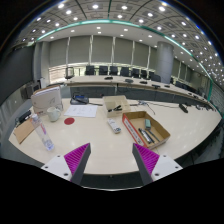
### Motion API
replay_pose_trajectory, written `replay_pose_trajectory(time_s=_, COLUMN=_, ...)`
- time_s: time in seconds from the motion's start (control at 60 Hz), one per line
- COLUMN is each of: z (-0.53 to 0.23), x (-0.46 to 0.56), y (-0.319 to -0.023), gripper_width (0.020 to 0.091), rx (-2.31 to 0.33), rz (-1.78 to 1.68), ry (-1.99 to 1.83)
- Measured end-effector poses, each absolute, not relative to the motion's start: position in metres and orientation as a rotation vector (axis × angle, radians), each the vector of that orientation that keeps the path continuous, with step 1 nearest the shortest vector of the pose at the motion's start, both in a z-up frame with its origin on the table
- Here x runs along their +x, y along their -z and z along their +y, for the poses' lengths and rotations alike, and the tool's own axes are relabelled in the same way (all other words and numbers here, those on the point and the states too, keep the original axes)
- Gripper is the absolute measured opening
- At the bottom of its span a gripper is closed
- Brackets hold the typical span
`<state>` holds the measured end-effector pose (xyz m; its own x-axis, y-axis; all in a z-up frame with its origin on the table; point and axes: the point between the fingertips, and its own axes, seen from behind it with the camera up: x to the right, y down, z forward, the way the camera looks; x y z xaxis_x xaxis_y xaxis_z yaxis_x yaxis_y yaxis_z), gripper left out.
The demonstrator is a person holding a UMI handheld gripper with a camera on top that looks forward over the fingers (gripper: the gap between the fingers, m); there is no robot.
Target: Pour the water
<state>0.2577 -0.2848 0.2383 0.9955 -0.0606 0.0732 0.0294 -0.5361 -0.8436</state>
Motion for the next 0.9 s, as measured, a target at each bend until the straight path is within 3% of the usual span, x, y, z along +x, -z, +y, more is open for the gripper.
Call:
replay_pose_trajectory(time_s=0.367, z=-0.277, x=0.176, y=-0.214, gripper_width=0.0866, rx=-2.156, rz=-0.065, ry=0.02)
replay_pose_trajectory(time_s=0.667, z=-0.268, x=0.026, y=-0.166, gripper_width=0.0865, rx=-2.157, rz=-0.19, ry=-0.109)
replay_pose_trajectory(time_s=0.9, z=-0.214, x=-0.067, y=-0.124, gripper_width=0.0862, rx=-2.109, rz=-0.136, ry=-0.102)
